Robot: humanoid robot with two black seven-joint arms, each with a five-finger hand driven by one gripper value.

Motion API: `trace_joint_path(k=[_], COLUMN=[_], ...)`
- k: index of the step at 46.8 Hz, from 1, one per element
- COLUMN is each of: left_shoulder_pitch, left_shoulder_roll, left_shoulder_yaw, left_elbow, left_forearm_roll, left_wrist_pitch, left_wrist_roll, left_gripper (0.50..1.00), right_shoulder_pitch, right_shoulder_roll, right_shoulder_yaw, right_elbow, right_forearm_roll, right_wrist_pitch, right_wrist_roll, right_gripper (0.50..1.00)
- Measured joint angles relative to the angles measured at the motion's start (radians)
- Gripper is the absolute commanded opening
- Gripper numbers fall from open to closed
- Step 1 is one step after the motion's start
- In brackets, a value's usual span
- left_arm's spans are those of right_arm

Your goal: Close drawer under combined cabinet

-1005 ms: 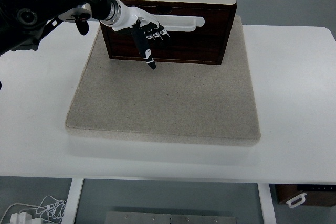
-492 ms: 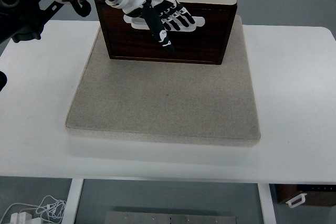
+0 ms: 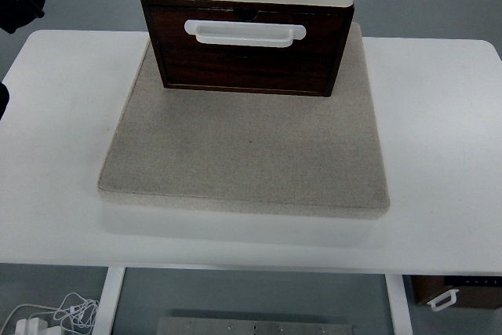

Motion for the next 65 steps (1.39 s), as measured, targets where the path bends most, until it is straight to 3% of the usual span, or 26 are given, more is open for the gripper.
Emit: trace_joint_path(k=[5, 14, 24, 33, 44, 56, 65], left_shoulder_pitch=[0.0, -0.001, -0.001, -0.021, -0.035, -0.019, 0.012], left_shoulder_roll=[0.001, 0.018, 0.09, 0.132, 0.139, 0.139, 0.126], left_shoulder_yaw=[-0.109, -0.322, -0.396, -0.399, -0.381, -0.38, -0.378], left_elbow=[-0.002, 0.02, 0.106, 0.223, 0.414, 0.579, 0.676], left_forearm_roll=[-0.015, -0.021, -0.053, -0.145, -0.281, -0.289, -0.291], left_wrist_pitch=[0.0, 0.0, 0.001, 0.181, 0.325, 0.363, 0.442], left_wrist_roll=[-0.071, -0.138, -0.258, -0.322, -0.335, -0.336, -0.335], left_gripper=[0.996, 0.996, 0.996, 0.996, 0.994, 0.994, 0.994], right_shoulder_pitch=[0.0, 0.0, 0.0, 0.0, 0.0, 0.0, 0.0], right_shoulder_roll=[0.0, 0.0, 0.0, 0.0, 0.0, 0.0, 0.0], right_shoulder_yaw=[0.0, 0.0, 0.0, 0.002, 0.009, 0.002, 0.005], right_elbow=[0.0, 0.0, 0.0, 0.0, 0.001, 0.0, 0.0], right_forearm_roll=[0.0, 0.0, 0.0, 0.0, 0.0, 0.0, 0.0], right_wrist_pitch=[0.0, 0.0, 0.0, 0.0, 0.0, 0.0, 0.001], right_wrist_roll=[0.0, 0.0, 0.0, 0.0, 0.0, 0.0, 0.0], right_gripper=[0.952, 0.952, 0.952, 0.952, 0.952, 0.952, 0.952])
